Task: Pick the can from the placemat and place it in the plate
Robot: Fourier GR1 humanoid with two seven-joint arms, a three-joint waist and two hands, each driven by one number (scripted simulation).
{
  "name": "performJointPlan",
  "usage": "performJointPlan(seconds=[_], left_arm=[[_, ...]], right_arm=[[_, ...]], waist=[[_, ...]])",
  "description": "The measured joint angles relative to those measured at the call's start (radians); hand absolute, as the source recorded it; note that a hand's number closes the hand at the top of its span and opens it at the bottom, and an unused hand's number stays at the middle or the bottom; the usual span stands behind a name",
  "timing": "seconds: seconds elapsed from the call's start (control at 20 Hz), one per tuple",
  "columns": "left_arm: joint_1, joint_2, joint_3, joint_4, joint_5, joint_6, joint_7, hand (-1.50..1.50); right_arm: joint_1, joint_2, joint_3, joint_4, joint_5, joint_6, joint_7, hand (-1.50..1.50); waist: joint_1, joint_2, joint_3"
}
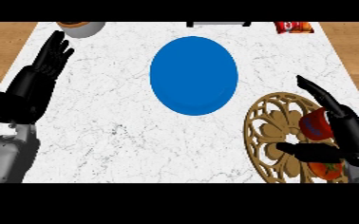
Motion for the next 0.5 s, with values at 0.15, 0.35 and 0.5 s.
performJointPlan(seconds=[0.15,0.35,0.5], left_arm=[[0.002,-0.004,-0.004,-0.015,-0.007,0.004,0.011,0.00],[-0.004,-0.004,0.003,0.005,-0.009,-0.005,-0.003,0.00],[-0.001,-0.010,0.002,0.006,-0.012,-0.006,-0.006,0.00]], right_arm=[[0.001,-0.111,-0.026,-0.057,0.046,0.019,0.131,-1.50],[-0.025,-0.263,-0.026,-0.095,0.120,0.086,0.338,-1.50],[-0.036,-0.362,-0.006,-0.133,0.148,0.172,0.490,-1.50]], waist=[[-0.001,-0.002,-0.002],[0.001,0.001,-0.004],[0.005,0.001,-0.004]])
